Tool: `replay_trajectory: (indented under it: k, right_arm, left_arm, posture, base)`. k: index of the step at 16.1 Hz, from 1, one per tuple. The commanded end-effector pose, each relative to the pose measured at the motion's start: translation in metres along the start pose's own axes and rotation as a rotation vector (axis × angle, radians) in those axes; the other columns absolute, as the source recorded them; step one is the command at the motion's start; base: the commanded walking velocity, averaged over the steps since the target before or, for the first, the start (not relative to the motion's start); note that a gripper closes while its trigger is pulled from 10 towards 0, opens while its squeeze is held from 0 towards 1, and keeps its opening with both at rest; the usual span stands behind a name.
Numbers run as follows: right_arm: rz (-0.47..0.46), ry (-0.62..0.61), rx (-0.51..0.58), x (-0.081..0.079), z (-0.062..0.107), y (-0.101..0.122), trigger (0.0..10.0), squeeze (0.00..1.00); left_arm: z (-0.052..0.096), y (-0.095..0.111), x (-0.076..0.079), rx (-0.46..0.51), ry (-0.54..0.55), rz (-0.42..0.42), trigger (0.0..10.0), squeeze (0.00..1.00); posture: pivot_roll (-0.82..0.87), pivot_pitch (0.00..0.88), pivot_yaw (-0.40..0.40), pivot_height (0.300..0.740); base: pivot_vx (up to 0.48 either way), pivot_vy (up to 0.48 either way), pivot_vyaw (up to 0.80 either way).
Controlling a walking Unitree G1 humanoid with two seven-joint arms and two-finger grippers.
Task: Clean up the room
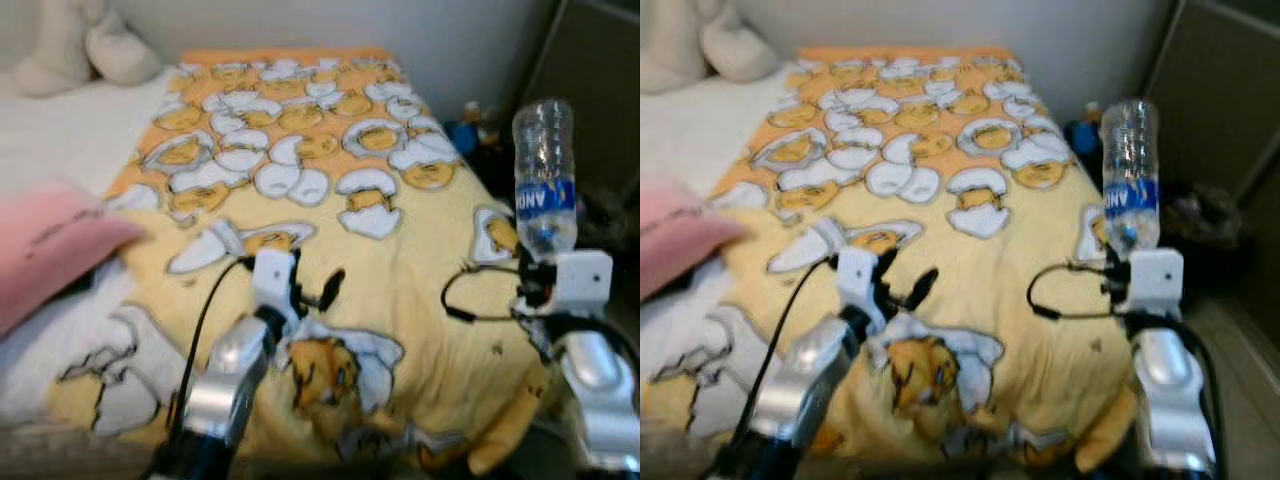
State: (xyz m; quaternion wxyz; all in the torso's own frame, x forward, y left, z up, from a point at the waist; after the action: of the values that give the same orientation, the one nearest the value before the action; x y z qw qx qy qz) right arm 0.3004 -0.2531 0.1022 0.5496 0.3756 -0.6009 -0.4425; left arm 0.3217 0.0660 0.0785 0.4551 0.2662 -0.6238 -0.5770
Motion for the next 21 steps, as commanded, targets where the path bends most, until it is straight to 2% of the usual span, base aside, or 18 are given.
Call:
replay_trajectory:
  k: [1,5,8,13,21]
  right_arm:
    - [-0.021,0.029,0.008,-0.01,-0.005,0.004,0.0,0.0]
    - [-0.088,0.04,-0.012,-0.023,-0.006,-0.001,0.0,0.0]
    - [-0.126,0.024,-0.047,-0.028,0.002,-0.011,0.0,0.0]
    - [-0.132,0.001,-0.062,-0.027,0.011,-0.016,0.0,0.0]
    - [-0.126,0.01,-0.077,-0.03,0.013,-0.02,0.0,0.0]
  left_arm:
    - [-0.002,0.008,-0.002,0.022,0.014,-0.039,10.0,0.0]
    - [-0.01,0.021,-0.009,0.039,0.028,-0.081,10.0,0.0]
    - [-0.016,0.022,-0.004,0.036,0.004,-0.08,10.0,0.0]
    - [-0.026,0.021,0.005,0.026,-0.038,-0.06,10.0,0.0]
    - [-0.03,0.019,0.008,0.03,-0.044,-0.022,10.0,0.0]
  posture:
    - [-0.14,0.0,0.004,0.73]
    - [-0.15,0.0,0.03,0.73]
    - [-0.18,0.0,0.053,0.73]
    - [-0.23,0.0,0.092,0.73]
    - [-0.23,0.0,0.085,0.73]
  base:
    - [0.0,0.0,0.0]
    - [0.0,0.0,0.0]
    - [0.0,0.0,0.0]
    - [0.0,0.0,0.0]
    - [0.0,0.0,0.0]
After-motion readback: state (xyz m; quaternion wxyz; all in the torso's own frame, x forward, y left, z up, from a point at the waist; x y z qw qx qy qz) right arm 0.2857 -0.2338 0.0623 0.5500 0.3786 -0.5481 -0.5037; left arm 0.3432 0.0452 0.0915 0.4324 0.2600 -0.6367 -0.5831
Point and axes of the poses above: a point about 5 cm out from each wrist's last joint towards the gripper, its own z axis pointing back from the gripper into the wrist, its own y axis along the axis of the wrist's last joint, x = y × z, the point moved 4 cm from there along -z, pointing out of the wrist towards the gripper, and after that the axes turned 7 degrees about z, right-handed, at the moved point
